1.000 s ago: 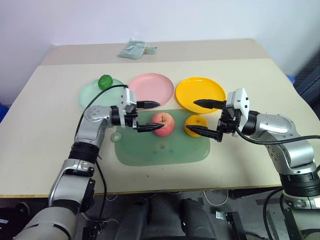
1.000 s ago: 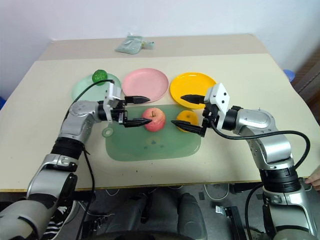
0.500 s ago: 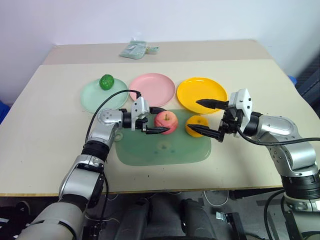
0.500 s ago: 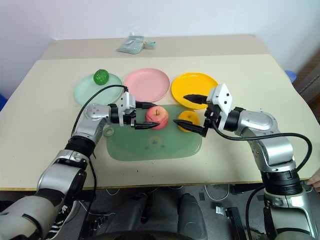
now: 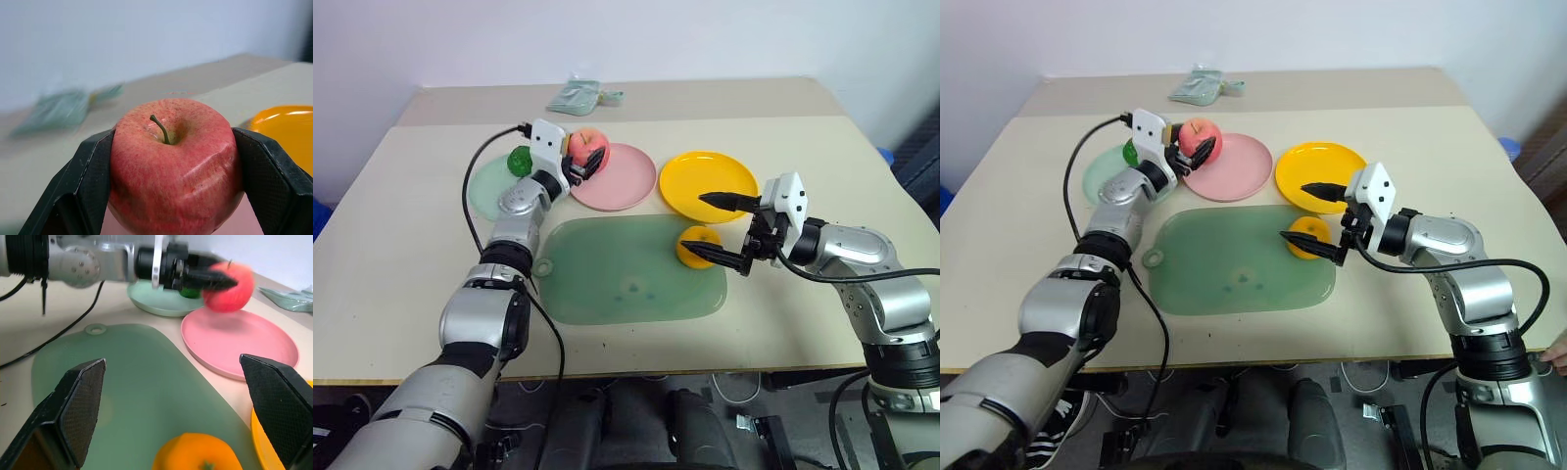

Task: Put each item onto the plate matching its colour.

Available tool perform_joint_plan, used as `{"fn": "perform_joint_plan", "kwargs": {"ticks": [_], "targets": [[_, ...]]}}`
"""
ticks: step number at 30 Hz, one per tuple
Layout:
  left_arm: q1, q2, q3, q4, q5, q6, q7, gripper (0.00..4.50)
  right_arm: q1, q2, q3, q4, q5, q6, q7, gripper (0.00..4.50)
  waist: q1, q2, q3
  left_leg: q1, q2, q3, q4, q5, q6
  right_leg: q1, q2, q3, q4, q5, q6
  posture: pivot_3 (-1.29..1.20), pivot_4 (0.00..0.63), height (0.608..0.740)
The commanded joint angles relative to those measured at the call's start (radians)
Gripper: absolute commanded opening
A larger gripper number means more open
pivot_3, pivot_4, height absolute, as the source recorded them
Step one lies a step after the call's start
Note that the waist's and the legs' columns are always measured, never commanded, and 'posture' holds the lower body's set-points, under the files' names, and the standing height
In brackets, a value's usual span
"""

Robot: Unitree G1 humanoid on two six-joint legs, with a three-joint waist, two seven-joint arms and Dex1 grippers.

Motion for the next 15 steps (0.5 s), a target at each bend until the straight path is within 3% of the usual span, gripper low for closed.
{"fn": "perform_joint_plan", "kwargs": {"ticks": [1,2,5,11,15], "targets": [[-0.057,-0.018,0.013,0.018,0.013,0.000,0.024,3.34,-0.023,0.004,-0.016,-0.020,0.000,-0.020,-0.007,4.50,0.000,0.000,0.000,0.000,0.000,0.000,0.000,0.000,0.000,0.000,0.000,0.000,0.000,0.000,0.000,0.00,0.150,0.740],[-0.059,-0.021,0.010,0.026,0.019,-0.002,0.029,3.34,-0.022,0.004,-0.019,-0.022,0.002,-0.018,-0.008,4.50,0.000,0.000,0.000,0.000,0.000,0.000,0.000,0.000,0.000,0.000,0.000,0.000,0.000,0.000,0.000,0.00,0.150,0.740],[-0.063,-0.023,0.004,0.042,0.034,0.013,0.007,4.48,-0.018,0.005,-0.023,-0.027,0.004,-0.013,-0.017,4.50,-0.001,0.000,0.000,0.000,0.000,0.001,0.000,0.000,0.000,0.000,0.000,0.000,0.000,0.000,0.000,0.00,0.150,0.740],[-0.061,-0.014,0.005,0.025,0.048,-0.034,-0.027,4.48,-0.014,0.015,-0.025,-0.014,-0.021,-0.034,-0.058,4.50,-0.004,0.000,0.000,0.000,0.000,0.002,0.000,0.000,0.000,0.000,0.000,0.000,0.000,0.000,0.000,0.00,0.150,0.740],[-0.039,0.011,0.029,-0.081,-0.046,-0.057,-0.358,4.48,-0.019,0.008,-0.004,0.013,-0.052,-0.027,-0.069,4.50,-0.004,0.000,0.000,0.000,0.000,0.003,0.000,0.000,0.000,0.000,0.000,0.000,0.000,0.000,0.000,0.00,0.150,0.740]]}}
